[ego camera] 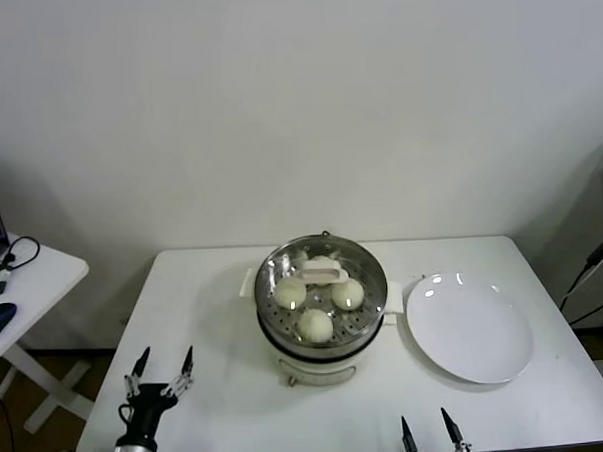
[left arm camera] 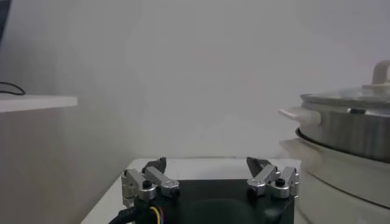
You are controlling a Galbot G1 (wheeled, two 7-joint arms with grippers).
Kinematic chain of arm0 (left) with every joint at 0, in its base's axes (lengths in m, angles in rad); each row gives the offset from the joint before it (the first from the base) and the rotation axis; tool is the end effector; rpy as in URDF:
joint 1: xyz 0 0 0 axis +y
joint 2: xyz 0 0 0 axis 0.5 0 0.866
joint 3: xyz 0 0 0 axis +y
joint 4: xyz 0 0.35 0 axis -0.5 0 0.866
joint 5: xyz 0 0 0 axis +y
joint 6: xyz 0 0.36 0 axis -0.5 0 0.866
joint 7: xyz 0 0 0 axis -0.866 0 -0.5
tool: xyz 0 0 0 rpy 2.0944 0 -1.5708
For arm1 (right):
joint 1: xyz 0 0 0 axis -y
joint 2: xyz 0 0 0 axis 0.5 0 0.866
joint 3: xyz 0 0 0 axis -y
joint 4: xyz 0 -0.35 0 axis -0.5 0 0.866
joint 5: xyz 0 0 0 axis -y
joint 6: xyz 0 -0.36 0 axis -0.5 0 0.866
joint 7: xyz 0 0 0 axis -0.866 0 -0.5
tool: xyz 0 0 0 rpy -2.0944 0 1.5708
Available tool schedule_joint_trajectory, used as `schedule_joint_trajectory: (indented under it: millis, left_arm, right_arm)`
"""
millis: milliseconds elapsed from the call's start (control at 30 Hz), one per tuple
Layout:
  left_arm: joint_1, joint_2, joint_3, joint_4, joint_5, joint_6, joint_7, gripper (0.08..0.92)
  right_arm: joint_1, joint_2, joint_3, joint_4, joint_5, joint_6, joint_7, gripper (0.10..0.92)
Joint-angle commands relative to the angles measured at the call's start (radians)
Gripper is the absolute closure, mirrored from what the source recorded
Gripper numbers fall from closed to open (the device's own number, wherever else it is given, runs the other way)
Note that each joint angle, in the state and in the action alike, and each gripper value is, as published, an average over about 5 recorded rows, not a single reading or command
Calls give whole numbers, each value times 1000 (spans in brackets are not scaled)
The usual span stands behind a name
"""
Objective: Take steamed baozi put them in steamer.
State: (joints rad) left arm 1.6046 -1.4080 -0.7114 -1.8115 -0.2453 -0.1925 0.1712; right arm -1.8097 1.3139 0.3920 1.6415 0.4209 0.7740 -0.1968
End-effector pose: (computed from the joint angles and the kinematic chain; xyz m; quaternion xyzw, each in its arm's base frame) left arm 0.1592 0.1072 -0.3939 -0.0123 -0.9989 0.0068 0.0452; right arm 0.0323 -0.0369 -0.4816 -0.0923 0.9893 0.1094 0.0280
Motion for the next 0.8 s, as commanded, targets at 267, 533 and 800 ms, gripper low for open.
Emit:
schedule_joint_trajectory:
  millis: [267, 533, 800]
  left_arm:
    - [3, 0, -7, 3, 4, -8, 1, 177]
    - [4, 0, -7, 6, 10, -10, 2, 177]
    - [7, -3, -2, 6, 31, -11, 5, 177]
  right_arm:
    - [0, -1, 0, 1, 1, -3, -1, 203]
    - [2, 1, -4, 1, 1, -3, -2, 203]
    - [2, 1, -3, -1, 2, 2, -2, 203]
